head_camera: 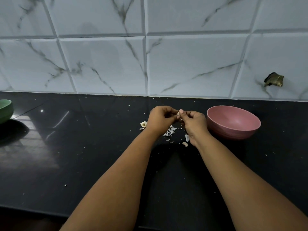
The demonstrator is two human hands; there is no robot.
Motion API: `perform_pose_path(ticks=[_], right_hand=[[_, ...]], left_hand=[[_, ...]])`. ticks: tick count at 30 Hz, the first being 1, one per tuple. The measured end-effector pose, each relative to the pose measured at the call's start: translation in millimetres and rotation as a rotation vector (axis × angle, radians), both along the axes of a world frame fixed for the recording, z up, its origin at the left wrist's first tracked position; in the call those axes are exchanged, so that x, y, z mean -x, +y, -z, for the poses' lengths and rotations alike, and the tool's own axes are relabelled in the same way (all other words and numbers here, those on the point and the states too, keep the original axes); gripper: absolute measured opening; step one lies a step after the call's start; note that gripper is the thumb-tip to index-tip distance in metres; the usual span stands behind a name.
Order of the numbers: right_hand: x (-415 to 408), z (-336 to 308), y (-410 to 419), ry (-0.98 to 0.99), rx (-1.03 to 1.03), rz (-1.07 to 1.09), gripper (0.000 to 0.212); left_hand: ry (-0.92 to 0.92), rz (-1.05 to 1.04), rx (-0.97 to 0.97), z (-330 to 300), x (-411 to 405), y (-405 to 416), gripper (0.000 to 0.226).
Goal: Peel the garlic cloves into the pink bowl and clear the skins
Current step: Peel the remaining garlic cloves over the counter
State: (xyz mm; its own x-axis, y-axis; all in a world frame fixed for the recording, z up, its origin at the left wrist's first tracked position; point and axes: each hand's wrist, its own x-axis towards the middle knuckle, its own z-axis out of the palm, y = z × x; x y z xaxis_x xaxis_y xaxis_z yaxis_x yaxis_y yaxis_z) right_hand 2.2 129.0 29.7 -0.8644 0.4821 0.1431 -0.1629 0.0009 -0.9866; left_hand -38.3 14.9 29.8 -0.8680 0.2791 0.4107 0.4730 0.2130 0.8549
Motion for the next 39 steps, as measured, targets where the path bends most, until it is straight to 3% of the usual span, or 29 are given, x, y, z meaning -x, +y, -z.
perform_pose_path(ticks=[5, 8, 12, 18, 24, 27, 30, 33, 36, 39], right_hand=[[5, 6, -4, -0.026, -0.169, 0.062, 0.02], [6, 2, -3, -0.027, -0.41, 0.13, 0.022], [5, -4, 7, 0.006, -0.504, 0.153, 0.014], [0, 1, 19, -0.121, -0.73, 0.05, 0.016], [-6, -1, 18, -0.215, -0.886, -0.047, 0.013], [-9, -3, 18, -0.057, -0.815, 0.036, 0.006], [-6, -5, 19, 0.04, -0.475, 0.132, 0.014], [-5, -8, 13, -0.003, -0.058, -0.057, 0.011], [-8, -7, 10, -0.031, 0.047, -0.23, 0.011], [-10, -8, 10, -0.01, 0.127, -0.261, 0.008]], left_hand=[[-0.083, 0.005, -0.04, 0, 2, -4, 0.007], [-0.11, -0.02, -0.025, 0, -1, 0, 0.002], [-0.234, -0.038, -0.014, 2, 2, 3, 0.014], [-0.214, -0.05, -0.045, 2, 5, 2, 0.034], [-0.3, 0.036, -0.2, -2, 0, 0, 0.028], [-0.313, 0.048, -0.207, -1, -1, -1, 0.026], [-0.303, 0.075, -0.229, -1, -1, 1, 0.017], [-0.278, 0.115, -0.244, -4, -4, 3, 0.01], [-0.242, 0.138, -0.206, -5, -6, 3, 0.01], [-0.248, 0.16, -0.206, -6, -8, 2, 0.013]])
